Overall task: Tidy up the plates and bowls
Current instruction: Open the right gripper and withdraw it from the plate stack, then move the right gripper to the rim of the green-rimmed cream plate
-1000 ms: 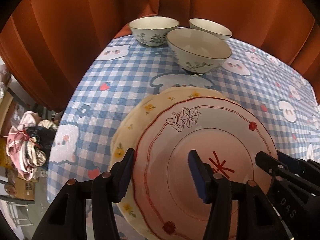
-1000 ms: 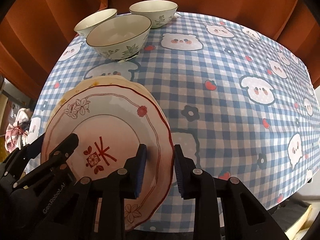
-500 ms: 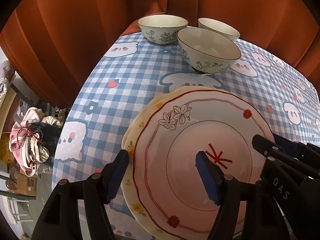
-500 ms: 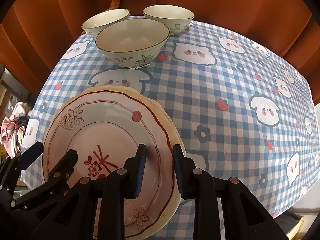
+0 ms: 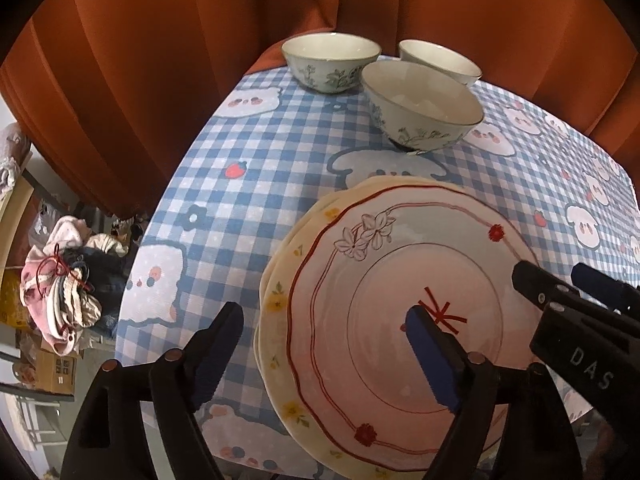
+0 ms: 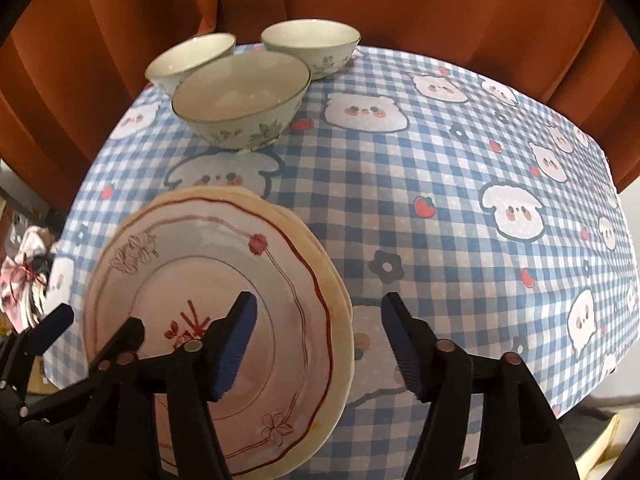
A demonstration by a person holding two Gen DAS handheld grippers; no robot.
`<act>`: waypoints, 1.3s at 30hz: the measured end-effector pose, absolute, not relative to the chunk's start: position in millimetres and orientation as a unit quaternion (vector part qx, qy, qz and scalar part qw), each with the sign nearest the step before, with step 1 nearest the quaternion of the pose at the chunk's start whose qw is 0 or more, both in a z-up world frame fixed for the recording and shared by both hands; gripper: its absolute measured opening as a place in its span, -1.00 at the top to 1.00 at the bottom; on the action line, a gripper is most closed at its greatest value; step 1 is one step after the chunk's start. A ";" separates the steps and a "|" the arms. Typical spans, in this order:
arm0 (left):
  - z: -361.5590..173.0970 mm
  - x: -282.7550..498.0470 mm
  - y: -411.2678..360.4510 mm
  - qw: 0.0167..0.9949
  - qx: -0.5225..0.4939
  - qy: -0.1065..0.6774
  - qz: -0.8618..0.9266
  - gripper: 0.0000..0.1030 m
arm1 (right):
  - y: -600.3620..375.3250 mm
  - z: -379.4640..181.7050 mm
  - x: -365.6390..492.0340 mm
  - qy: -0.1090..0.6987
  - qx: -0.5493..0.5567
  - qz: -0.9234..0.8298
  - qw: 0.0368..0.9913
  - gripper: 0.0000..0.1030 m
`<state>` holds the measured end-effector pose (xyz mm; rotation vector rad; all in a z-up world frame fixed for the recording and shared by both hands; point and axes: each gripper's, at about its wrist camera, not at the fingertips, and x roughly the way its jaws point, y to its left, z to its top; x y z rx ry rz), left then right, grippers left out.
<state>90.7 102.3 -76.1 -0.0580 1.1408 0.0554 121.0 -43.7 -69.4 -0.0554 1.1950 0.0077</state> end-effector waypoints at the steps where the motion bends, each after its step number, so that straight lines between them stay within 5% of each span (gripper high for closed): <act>1: -73.7 91.1 101.8 0.842 -0.027 0.538 0.025 -0.70 | -43.8 -66.8 120.8 0.560 -0.024 0.004 0.828 -0.39; 23: -34.7 171.3 80.8 0.871 -0.034 0.488 0.029 -0.72 | -42.5 -13.5 177.4 0.501 -0.016 0.033 0.865 -0.63; 39: -76.0 266.4 72.1 0.869 -0.024 0.493 0.045 -0.37 | -54.4 -49.5 284.6 0.504 -0.004 0.042 0.863 -0.55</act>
